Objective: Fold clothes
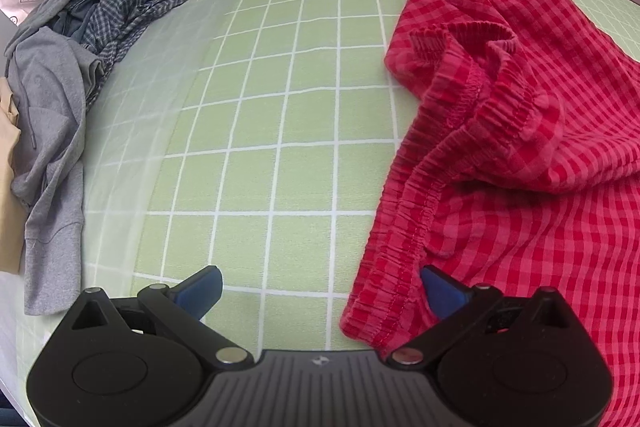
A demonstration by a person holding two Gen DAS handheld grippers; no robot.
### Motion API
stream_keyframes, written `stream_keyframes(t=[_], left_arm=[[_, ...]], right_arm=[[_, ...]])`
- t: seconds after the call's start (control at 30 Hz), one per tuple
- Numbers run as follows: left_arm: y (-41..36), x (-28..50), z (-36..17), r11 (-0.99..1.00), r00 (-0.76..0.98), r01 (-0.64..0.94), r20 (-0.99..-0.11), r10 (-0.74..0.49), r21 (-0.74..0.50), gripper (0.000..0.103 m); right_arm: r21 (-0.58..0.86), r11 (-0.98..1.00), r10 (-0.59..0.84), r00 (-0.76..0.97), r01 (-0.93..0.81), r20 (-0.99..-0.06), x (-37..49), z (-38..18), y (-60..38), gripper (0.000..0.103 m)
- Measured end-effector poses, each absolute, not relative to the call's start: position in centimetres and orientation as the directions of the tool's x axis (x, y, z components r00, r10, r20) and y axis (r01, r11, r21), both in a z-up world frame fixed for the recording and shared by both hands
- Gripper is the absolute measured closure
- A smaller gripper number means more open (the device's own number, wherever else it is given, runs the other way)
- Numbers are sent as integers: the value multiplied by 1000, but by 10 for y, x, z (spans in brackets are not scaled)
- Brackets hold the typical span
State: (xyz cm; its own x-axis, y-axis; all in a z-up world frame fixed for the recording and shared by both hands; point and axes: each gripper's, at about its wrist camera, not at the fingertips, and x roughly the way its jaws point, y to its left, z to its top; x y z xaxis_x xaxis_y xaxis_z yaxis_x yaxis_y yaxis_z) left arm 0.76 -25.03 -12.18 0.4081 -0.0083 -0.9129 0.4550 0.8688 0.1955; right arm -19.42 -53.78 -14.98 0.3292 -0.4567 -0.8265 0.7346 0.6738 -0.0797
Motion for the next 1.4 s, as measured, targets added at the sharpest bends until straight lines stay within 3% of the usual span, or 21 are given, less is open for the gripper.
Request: stream_keyframes(t=[0.4,0.6,0.77,1.0,1.27,1.33,1.4], left_arm=[[-197,56,-125,808,515,476,-855,64,347,0],[-159,102,-111,895,496,332,-862,103,297,1],[-145,89,-95,958,486,194,-869,93,211,1],[-135,71,-120,983,406,33,-901,152,181,1],[-146,76,-122,972,394,66,-901,181,225,0],[-150,77,-121,968,398,84,-898,186,237,0],[-153,77,-121,963,406,108,-895,184,246,0]], right_arm=[[5,701,-375,374,713,-848,-192,-143,-456,94],[26,730,-359,417,683,-835,-182,-135,-439,67],[68,743,-349,472,666,-810,-149,-125,-490,59],[69,795,-310,501,602,-808,-69,-133,-542,52],[75,796,-280,474,601,-835,-61,-155,-540,52],[46,812,-293,474,582,-831,-66,-155,-533,62],[25,831,-294,477,556,-828,-69,-154,-529,92]])
